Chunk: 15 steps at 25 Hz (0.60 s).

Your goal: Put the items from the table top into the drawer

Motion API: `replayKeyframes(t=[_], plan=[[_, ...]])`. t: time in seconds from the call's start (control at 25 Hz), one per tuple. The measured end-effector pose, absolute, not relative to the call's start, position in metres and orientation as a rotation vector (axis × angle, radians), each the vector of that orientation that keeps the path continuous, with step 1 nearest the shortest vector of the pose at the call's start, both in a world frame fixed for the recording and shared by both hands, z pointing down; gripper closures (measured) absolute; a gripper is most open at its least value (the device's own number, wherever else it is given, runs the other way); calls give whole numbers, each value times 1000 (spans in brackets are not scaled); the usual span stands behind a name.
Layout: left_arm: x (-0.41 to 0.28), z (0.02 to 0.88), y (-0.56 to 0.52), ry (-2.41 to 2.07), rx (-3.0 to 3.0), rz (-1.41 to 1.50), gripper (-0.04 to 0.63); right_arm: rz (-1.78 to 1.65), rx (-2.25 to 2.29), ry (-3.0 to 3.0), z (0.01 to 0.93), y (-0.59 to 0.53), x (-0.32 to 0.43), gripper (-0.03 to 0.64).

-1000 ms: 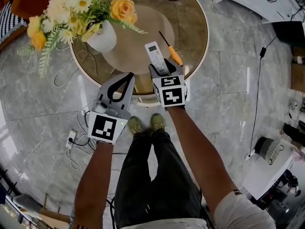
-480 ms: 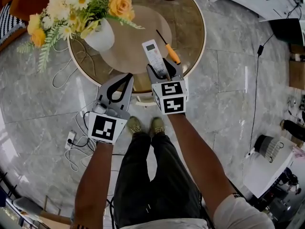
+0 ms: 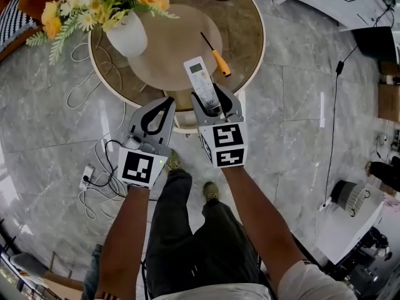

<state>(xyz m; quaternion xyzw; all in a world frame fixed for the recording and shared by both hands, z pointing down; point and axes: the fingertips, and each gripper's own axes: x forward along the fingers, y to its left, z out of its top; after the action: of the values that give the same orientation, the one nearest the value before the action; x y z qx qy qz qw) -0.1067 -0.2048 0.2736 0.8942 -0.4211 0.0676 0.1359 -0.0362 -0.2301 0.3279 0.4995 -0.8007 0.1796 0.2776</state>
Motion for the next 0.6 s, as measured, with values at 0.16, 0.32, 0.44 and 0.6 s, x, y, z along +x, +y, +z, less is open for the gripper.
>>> replayKeyframes(t=[0.16,0.32,0.44,0.6], plan=[[-98,266,-181,-1269,2583,184,597,462,1321,-2188,317,-198,-27,390],[-91,263,-154,-1322,2569,181,597,425,1285,-2232,307,-165,-21,390],[-80,264,-132,-1345,2566,183,597,407,1261,-2257,306,-140,-12,390],[-63,271,-98,-1370,2552,183,597,412,1229,-2278,311,-102,2,390]])
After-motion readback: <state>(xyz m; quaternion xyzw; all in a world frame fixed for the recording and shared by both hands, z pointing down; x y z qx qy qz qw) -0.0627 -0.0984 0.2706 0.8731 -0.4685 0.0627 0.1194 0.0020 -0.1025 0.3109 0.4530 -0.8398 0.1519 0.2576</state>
